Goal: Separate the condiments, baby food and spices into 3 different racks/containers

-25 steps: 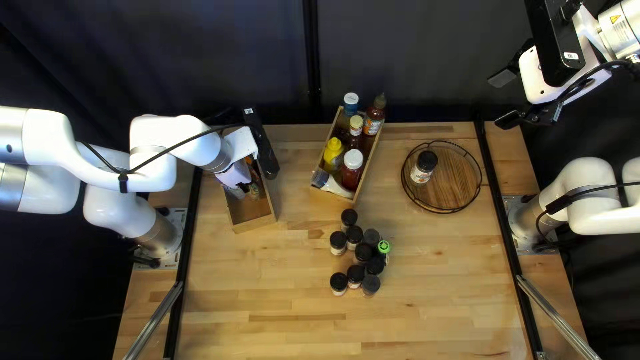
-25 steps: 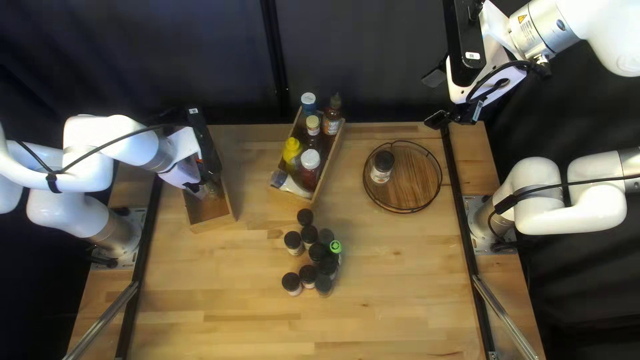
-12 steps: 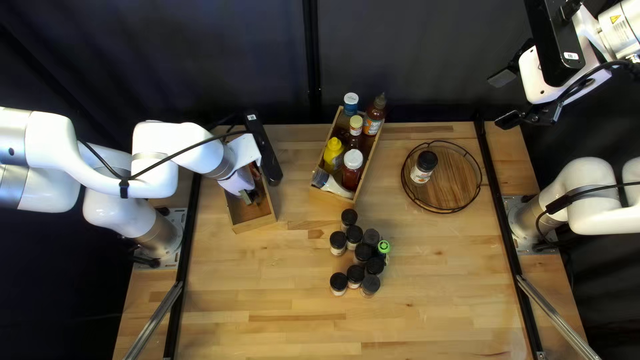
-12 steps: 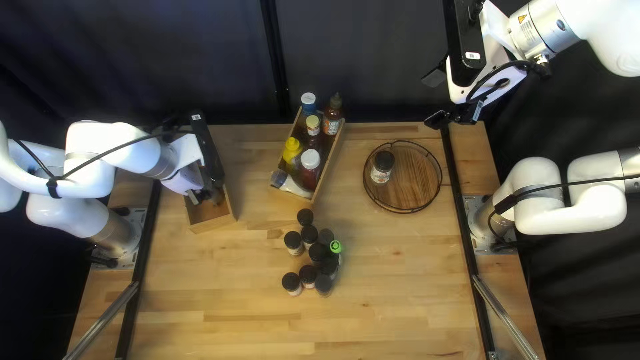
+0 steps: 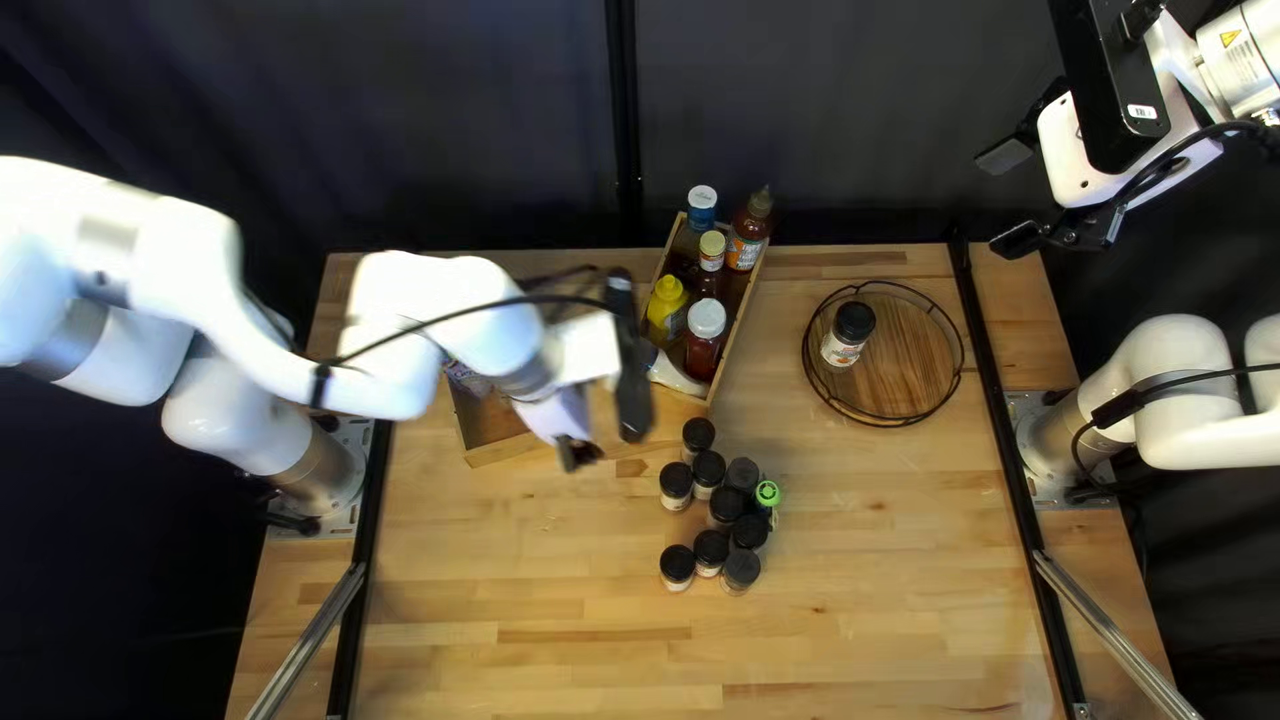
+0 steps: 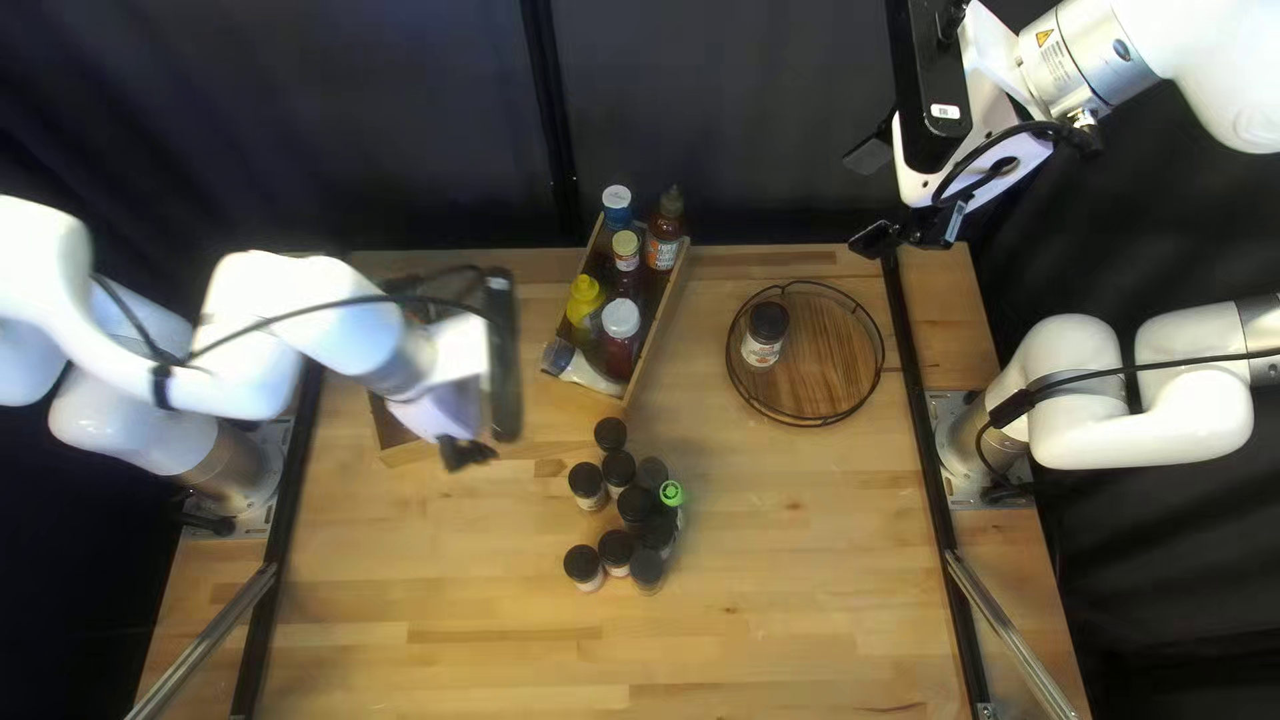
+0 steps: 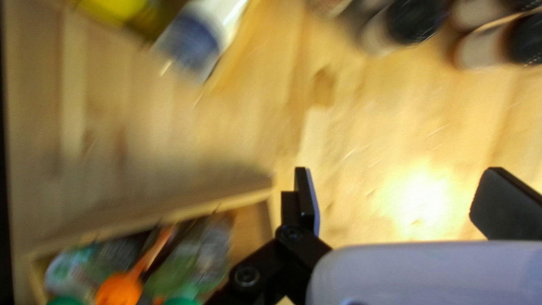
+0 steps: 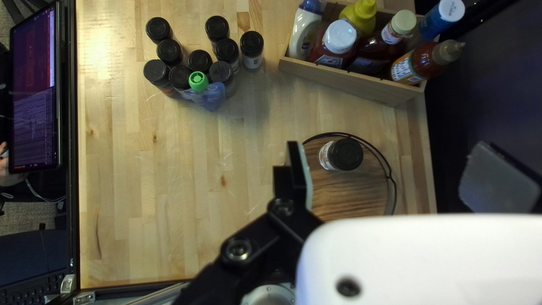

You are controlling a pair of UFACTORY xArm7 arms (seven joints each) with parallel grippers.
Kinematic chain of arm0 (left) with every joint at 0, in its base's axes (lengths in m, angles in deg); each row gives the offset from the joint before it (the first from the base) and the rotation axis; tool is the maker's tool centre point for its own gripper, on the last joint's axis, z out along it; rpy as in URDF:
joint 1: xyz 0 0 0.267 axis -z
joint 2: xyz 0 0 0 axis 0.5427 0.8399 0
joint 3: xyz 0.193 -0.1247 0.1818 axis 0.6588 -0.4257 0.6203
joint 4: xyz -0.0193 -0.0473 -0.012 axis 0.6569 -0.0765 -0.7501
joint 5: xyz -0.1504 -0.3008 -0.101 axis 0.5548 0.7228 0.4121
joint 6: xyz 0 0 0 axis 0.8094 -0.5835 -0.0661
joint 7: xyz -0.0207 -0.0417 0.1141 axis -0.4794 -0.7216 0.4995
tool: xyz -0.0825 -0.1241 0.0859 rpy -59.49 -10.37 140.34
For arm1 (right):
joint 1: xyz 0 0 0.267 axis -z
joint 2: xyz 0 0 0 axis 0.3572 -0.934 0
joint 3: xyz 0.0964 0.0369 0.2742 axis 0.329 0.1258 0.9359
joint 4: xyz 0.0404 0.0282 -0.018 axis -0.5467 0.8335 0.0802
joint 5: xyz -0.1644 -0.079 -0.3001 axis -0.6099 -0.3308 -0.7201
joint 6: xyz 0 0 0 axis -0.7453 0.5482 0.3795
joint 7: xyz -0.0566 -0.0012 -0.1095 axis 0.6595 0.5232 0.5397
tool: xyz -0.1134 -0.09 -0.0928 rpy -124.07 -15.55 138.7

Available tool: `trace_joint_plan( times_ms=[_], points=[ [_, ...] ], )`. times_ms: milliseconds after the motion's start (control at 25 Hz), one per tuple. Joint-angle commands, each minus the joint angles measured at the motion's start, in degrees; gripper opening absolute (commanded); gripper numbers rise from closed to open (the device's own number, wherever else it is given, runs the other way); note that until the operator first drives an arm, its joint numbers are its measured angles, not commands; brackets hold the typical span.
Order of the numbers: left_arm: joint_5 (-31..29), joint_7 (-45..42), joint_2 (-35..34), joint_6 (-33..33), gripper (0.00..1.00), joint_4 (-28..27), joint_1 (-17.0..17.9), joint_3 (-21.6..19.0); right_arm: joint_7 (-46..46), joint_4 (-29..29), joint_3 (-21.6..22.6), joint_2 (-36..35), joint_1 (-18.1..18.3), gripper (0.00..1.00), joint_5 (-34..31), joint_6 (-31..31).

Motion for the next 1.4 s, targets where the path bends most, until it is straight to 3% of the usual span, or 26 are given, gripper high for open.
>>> trace_joint_plan(
  times_ms=[40,240,640,1120,1200,1240,1400],
  points=[
    [-1.44,-1.96,8.38,-8.23,1.00,-5.15,0.92,-1.41,0.00,0.00,0.00,0.00,0.00,1.00,0.00,0.00],
    [-5.06,-5.69,17.11,-15.37,1.00,-9.77,1.43,-1.39,0.00,0.00,0.00,0.00,0.00,1.00,0.00,0.00],
    [-10.65,-9.23,29.41,-18.37,1.00,-18.45,2.44,0.74,0.00,0.00,0.00,0.00,0.00,1.00,0.00,0.00],
    [-13.27,-11.95,33.21,-19.00,0.97,-20.74,3.78,2.02,0.00,0.00,0.00,0.00,0.00,1.00,0.00,0.00],
    [-13.31,-11.93,33.52,-18.79,0.05,-21.13,3.89,1.97,0.00,0.00,0.00,0.00,0.00,1.00,0.00,0.00],
    [-13.32,-11.84,33.52,-18.59,0.00,-21.25,3.92,1.93,0.00,0.00,0.00,0.00,0.00,1.00,0.00,0.00],
    [-13.18,-11.26,33.40,-17.67,0.00,-21.71,3.89,1.69,0.00,0.00,0.00,0.00,0.00,1.00,0.00,0.00]
  ],
)
